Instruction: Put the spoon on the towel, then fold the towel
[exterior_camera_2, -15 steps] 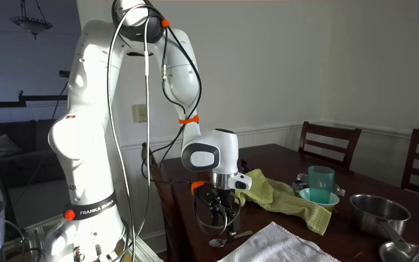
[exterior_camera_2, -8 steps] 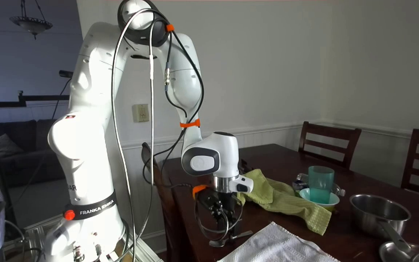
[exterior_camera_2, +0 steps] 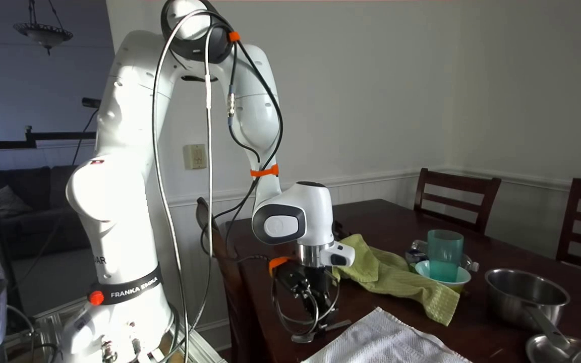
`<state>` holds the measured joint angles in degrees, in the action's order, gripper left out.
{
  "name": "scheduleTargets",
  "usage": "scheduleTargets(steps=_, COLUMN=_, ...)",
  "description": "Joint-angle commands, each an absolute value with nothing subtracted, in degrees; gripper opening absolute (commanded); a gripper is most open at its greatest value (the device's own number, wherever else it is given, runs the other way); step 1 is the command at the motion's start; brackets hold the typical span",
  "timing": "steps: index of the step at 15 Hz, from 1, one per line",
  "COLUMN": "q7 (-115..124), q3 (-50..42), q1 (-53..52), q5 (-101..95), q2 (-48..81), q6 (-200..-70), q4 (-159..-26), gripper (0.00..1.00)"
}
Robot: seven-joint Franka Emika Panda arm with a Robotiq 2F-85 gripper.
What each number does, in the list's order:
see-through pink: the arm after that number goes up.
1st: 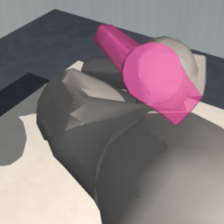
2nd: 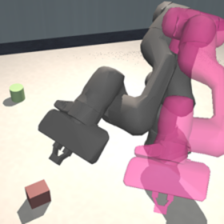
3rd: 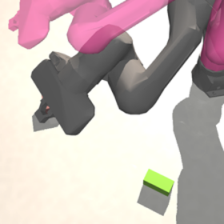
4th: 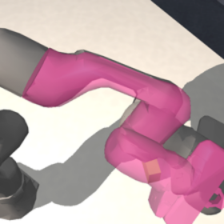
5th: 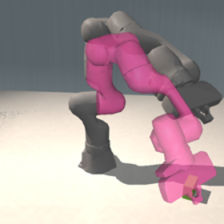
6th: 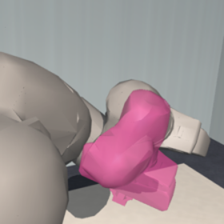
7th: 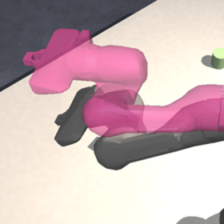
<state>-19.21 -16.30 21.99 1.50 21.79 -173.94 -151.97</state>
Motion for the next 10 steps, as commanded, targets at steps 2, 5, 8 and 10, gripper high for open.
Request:
scheduleTargets(steps=2, q7=-17.5, q3=-16.4, q1=23.1, q5=-0.6, q2=20.9, q6=-174.7, q4=-151.8, gripper=0.02)
scheduleTargets(steps=5, q7=-17.2, q3=-18.8, q1=21.7, q5=-1.9, q2=19.7, q6=-175.2, q4=-151.8, gripper=0.02)
scheduleTargets(steps=8, q7=-17.9, q3=-22.4, q1=21.6, q5=-4.4, q2=18.2, q6=-175.7, q4=-151.4, gripper=0.02)
scheduleTargets(steps=10, q7=-18.8, q3=-23.5, q1=23.1, q5=-5.6, q2=17.1, q6=-175.1, q4=-151.0, gripper=0.02)
